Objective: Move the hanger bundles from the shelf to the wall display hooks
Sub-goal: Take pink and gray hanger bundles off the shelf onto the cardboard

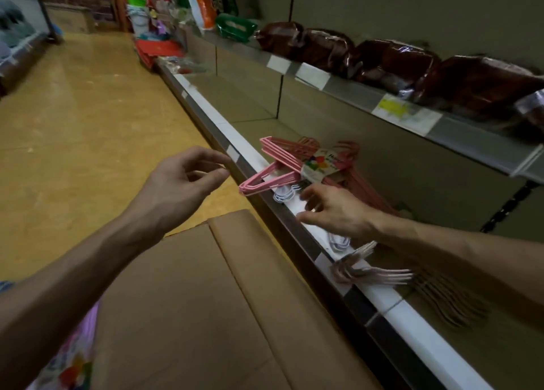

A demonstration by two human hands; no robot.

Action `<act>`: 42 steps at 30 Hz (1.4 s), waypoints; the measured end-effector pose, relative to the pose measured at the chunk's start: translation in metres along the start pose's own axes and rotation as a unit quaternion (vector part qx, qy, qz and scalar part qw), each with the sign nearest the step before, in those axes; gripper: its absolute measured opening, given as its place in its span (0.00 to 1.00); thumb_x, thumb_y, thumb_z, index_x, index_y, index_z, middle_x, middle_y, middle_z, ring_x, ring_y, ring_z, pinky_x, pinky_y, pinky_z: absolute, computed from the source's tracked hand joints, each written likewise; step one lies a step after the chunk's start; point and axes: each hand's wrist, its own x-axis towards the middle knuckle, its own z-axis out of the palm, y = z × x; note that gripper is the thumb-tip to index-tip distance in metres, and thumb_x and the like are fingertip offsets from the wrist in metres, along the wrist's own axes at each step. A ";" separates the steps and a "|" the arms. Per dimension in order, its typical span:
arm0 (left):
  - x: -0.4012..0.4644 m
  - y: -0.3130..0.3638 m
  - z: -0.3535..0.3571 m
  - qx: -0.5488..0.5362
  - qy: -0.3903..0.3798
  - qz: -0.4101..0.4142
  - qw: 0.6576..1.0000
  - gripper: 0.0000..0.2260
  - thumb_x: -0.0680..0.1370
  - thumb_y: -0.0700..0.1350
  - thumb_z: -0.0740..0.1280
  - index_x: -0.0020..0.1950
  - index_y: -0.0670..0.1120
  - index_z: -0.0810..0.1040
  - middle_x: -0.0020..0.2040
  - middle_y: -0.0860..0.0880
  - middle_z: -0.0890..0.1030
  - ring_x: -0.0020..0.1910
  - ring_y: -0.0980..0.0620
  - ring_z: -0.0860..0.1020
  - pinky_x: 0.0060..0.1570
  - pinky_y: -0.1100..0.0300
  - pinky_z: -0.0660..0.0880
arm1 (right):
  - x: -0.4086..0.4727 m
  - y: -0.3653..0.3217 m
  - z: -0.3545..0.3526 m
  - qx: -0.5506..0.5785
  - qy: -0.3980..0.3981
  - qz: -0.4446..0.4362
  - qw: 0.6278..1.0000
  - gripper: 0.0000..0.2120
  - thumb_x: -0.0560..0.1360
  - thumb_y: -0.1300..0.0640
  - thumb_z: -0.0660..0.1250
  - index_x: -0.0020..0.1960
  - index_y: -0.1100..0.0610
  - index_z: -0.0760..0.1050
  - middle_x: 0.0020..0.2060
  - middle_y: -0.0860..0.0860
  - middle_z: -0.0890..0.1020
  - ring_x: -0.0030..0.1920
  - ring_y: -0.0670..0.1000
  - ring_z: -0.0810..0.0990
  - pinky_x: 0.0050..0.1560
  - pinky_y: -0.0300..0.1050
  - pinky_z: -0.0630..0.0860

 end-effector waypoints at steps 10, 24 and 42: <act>0.050 0.017 0.070 0.028 -0.052 0.020 0.998 0.09 0.80 0.47 0.66 0.59 0.56 0.77 0.51 0.56 0.80 0.51 0.61 0.79 0.44 0.65 0.77 | 0.070 0.115 -0.020 -0.115 0.142 0.135 0.974 0.61 0.56 0.27 0.75 0.76 0.38 0.43 0.72 0.59 0.69 0.67 0.65 0.72 0.64 0.65 0.73; 0.085 0.019 0.130 0.061 -0.113 0.000 0.992 0.09 0.80 0.46 0.66 0.60 0.53 0.77 0.52 0.57 0.79 0.50 0.60 0.79 0.40 0.69 0.75 | 0.085 0.159 -0.017 -0.058 0.141 0.056 0.987 0.51 0.64 0.50 0.77 0.75 0.38 0.48 0.67 0.55 0.67 0.60 0.60 0.75 0.50 0.59 0.81; 0.079 -0.020 0.083 -0.168 0.076 -0.319 0.930 0.25 0.76 0.61 0.68 0.63 0.43 0.73 0.61 0.44 0.74 0.56 0.42 0.79 0.51 0.43 0.81 | 0.062 0.058 0.006 -0.026 0.168 -0.080 0.982 0.27 0.66 0.45 0.75 0.54 0.48 0.61 0.50 0.46 0.75 0.44 0.48 0.76 0.40 0.42 0.76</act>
